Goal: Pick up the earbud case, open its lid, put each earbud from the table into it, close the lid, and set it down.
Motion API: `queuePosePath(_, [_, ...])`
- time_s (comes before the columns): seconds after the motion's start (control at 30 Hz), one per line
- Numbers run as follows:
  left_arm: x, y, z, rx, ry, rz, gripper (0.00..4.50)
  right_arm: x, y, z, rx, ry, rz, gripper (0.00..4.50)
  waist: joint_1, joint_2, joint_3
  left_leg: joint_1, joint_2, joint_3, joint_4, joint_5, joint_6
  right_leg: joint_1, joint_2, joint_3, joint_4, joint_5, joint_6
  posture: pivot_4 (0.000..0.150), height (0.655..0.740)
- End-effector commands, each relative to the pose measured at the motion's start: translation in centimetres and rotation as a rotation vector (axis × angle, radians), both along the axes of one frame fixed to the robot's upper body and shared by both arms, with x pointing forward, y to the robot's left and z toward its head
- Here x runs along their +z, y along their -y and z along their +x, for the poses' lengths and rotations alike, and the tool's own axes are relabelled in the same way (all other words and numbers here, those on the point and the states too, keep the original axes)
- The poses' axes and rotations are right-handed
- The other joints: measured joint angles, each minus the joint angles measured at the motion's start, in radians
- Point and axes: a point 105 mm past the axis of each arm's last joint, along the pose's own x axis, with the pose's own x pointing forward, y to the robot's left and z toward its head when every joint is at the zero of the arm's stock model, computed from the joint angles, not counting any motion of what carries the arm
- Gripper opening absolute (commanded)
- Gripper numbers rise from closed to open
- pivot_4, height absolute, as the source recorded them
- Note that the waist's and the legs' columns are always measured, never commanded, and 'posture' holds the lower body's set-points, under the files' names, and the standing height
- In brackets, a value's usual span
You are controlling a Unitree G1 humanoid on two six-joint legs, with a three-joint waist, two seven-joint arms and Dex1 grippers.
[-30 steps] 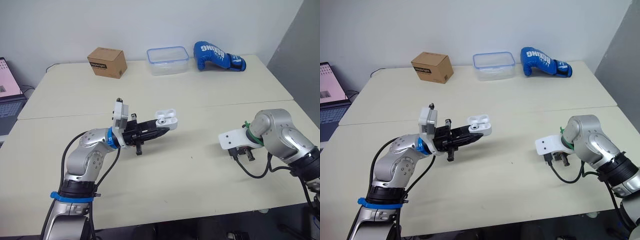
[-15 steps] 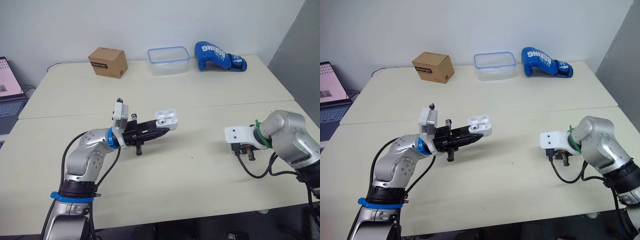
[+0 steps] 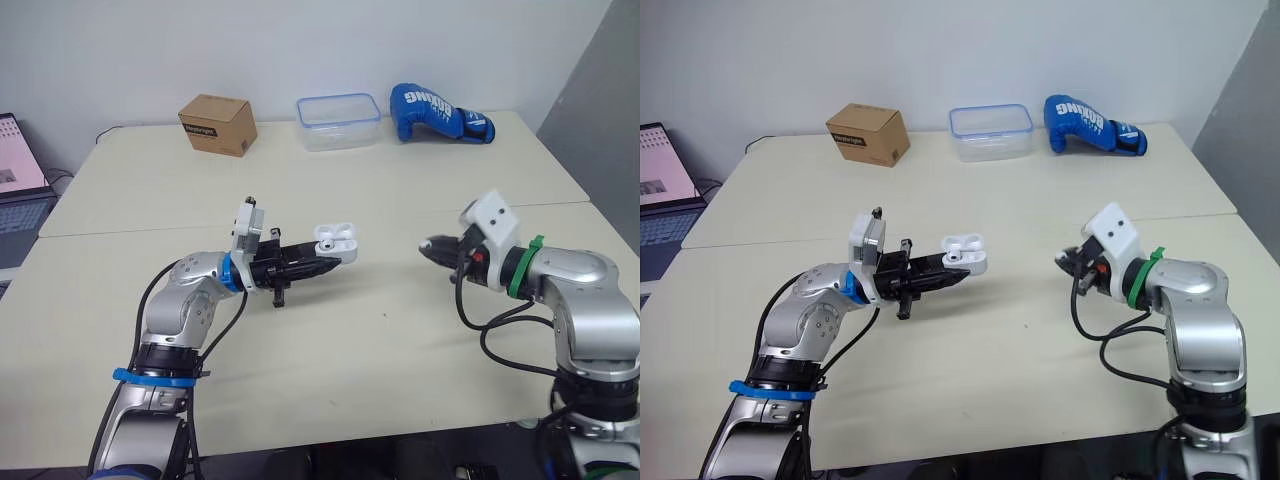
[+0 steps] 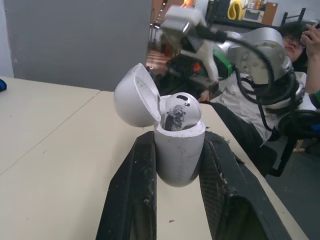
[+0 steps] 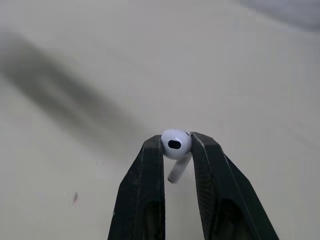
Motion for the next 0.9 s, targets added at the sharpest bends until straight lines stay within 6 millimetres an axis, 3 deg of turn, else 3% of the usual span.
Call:
queuePosePath(0.03, [0.6, 0.4, 0.4, -0.024, 0.048, 0.006, 0.77, 2.4, -1.4, -1.0, 0.004, 0.097, 0.108, 0.44, -0.001, 0.0, 0.0, 0.0, 0.0, 0.0, 0.0, 0.0, 0.0, 0.0, 0.0, 0.0, 0.0, 0.0, 0.0, 0.15, 0.7307])
queuePosePath(0.47, [0.1, 1.1, 1.3, -0.04, 0.044, 0.015, 0.77, 4.5, -7.2, -2.3, 0.139, 0.135, 0.238, 0.44, -0.005, 0.0, 0.0, 0.0, 0.0, 0.0, 0.0, 0.0, 0.0, 0.0, 0.0, 0.0, 0.0, 0.0, 0.0, 0.15, 0.7307])
queuePosePath(0.67, [0.1, 1.0, 1.6, -0.032, 0.04, 0.012, 0.77, 4.6, -8.1, -2.5, 0.164, 0.167, 0.292, 0.44, -0.005, 0.0, 0.0, 0.0, 0.0, 0.0, 0.0, 0.0, 0.0, 0.0, 0.0, 0.0, 0.0, 0.0, 0.0, 0.15, 0.7307])
queuePosePath(0.9, [0.4, 1.3, 2.0, -0.018, 0.031, -0.013, 0.77, 3.2, -8.4, -2.6, 0.188, 0.128, 0.279, 0.44, -0.005, 0.0, 0.0, 0.0, 0.0, 0.0, 0.0, 0.0, 0.0, 0.0, 0.0, 0.0, 0.0, 0.0, 0.0, 0.15, 0.7307])
